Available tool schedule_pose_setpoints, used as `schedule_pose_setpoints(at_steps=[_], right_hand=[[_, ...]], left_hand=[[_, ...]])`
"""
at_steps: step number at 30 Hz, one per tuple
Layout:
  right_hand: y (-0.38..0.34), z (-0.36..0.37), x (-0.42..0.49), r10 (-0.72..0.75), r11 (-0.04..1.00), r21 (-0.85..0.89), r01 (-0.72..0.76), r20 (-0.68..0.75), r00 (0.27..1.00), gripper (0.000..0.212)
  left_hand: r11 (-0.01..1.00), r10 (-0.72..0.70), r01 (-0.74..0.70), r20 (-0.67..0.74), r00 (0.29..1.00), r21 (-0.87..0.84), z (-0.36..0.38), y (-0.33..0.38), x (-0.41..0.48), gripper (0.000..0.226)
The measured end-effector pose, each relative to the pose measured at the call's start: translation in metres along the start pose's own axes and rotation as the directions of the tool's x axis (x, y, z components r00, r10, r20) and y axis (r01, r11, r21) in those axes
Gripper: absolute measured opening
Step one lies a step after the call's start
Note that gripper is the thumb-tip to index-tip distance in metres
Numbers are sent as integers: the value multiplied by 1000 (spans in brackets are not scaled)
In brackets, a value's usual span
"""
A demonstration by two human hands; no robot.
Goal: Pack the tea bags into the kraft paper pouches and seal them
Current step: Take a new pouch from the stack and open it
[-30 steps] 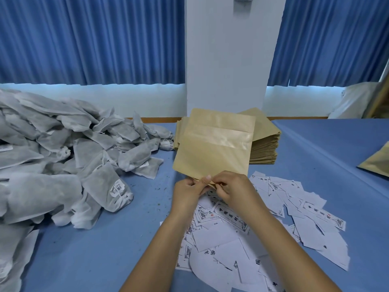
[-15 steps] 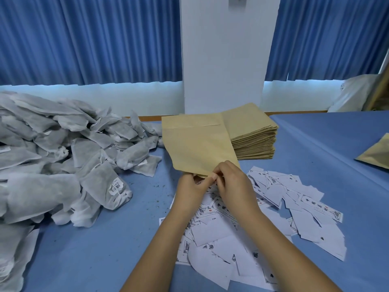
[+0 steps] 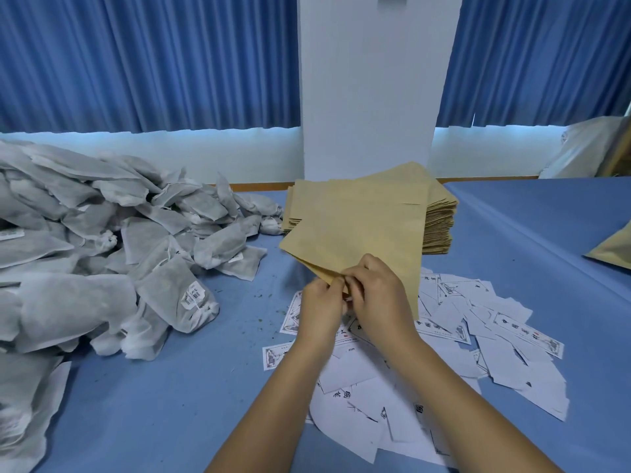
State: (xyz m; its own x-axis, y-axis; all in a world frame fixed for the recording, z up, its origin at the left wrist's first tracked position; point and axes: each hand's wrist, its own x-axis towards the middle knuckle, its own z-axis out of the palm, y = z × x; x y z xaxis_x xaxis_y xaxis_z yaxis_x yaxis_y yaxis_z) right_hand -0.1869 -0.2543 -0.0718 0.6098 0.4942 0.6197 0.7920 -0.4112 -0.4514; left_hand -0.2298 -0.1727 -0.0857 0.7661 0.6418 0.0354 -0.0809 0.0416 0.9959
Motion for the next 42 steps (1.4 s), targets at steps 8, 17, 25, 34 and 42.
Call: schedule_pose_setpoints(at_steps=[8, 17, 25, 34, 42], right_hand=[[2, -4, 3, 74, 992, 101, -73, -4, 997, 19], [-2, -5, 3, 68, 998, 2, -68, -71, 995, 17], [1, -9, 7, 144, 987, 89, -133, -129, 981, 16], [2, -10, 5, 229, 958, 203, -203, -115, 967, 17], [-14, -9, 4, 48, 982, -182, -46, 5, 999, 33]], left_hand=[[985, 126, -123, -12, 992, 120, -1, 6, 0, 28], [939, 278, -243, -118, 953, 245, 5, 4, -3, 55], [996, 82, -83, -34, 996, -27, 6, 3, -3, 26], [999, 42, -43, -115, 992, 0, 8, -1, -5, 18], [995, 78, -75, -45, 996, 63, 1, 8, -2, 28]])
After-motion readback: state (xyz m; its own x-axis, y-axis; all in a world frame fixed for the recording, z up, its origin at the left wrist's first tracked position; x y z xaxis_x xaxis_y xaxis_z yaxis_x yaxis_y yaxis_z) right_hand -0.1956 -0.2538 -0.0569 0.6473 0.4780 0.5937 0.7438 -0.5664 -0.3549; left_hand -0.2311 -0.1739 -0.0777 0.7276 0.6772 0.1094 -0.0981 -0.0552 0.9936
